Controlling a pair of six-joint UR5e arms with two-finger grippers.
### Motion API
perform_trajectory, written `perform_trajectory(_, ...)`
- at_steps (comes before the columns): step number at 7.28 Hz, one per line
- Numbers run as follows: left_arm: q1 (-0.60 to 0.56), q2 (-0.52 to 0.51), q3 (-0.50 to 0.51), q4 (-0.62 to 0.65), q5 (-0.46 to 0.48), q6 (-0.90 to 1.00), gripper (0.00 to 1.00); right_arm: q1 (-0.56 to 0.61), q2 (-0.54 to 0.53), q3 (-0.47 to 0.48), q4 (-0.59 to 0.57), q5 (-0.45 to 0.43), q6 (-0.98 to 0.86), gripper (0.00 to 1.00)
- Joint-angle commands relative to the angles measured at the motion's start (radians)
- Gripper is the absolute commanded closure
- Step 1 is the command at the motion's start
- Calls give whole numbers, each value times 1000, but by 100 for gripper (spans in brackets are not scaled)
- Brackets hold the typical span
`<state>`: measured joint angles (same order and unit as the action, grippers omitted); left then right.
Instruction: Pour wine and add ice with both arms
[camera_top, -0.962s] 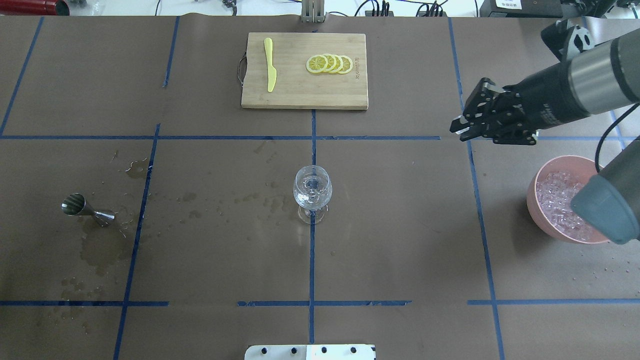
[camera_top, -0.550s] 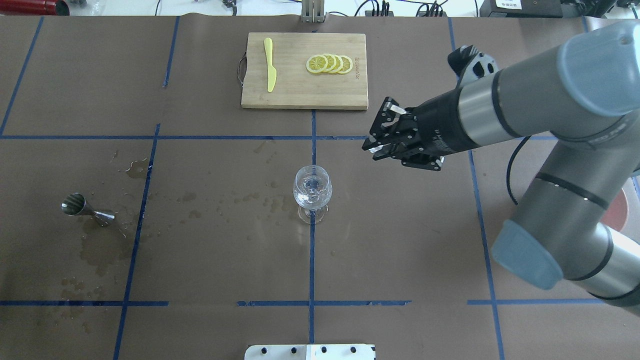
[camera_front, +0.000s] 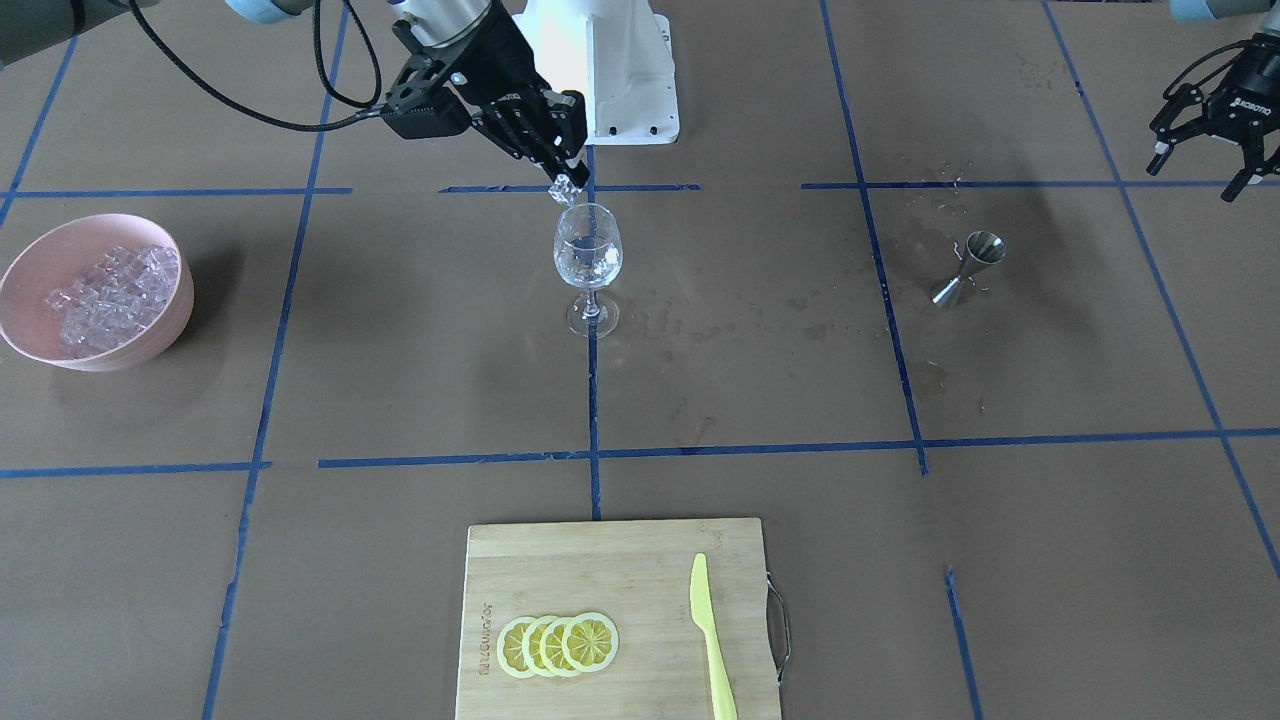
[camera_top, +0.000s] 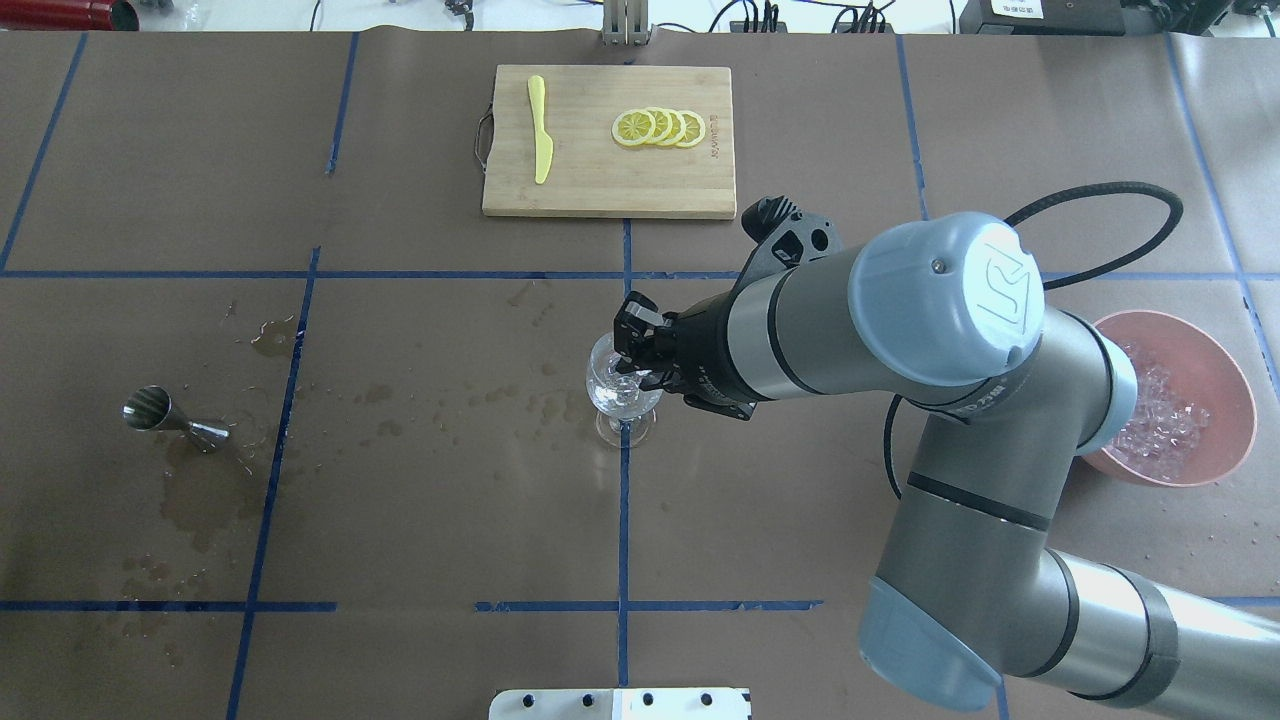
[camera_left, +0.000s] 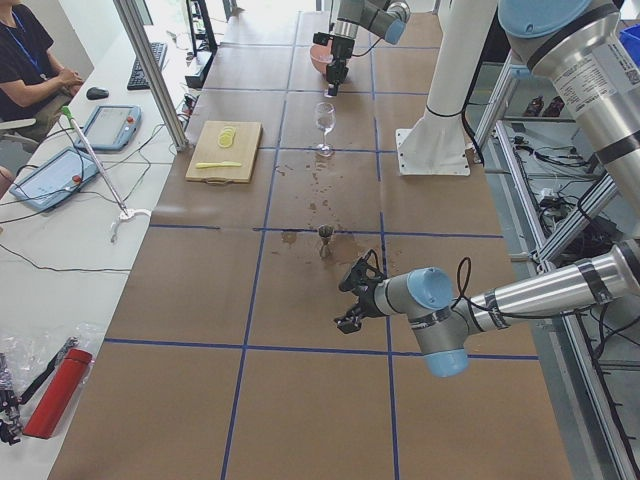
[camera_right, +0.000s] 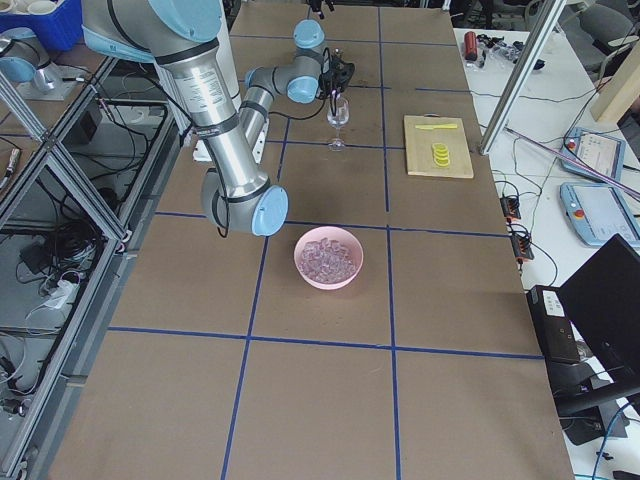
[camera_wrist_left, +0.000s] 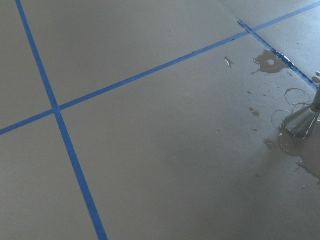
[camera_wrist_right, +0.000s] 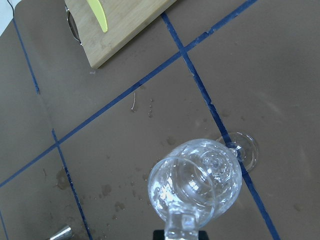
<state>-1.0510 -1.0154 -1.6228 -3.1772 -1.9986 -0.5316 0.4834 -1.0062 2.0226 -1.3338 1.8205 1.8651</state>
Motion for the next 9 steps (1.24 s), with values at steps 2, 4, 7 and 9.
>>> perform_trajectory(2,-12,1,0,-1,0,-10,0,-12,9,-16,-2,-7,0,100)
perform_trajectory(4,-12,1,0,-1,1,-11,0,-12,29,-42,-4,-7,-4,100)
perform_trajectory(7,-12,0,-2,-1,1,-11,0,-9,31,-44,1,-26,-12,100)
perform_trajectory(9,-12,1,-2,-1,1,-11,0,-6,31,-44,1,-27,-14,42)
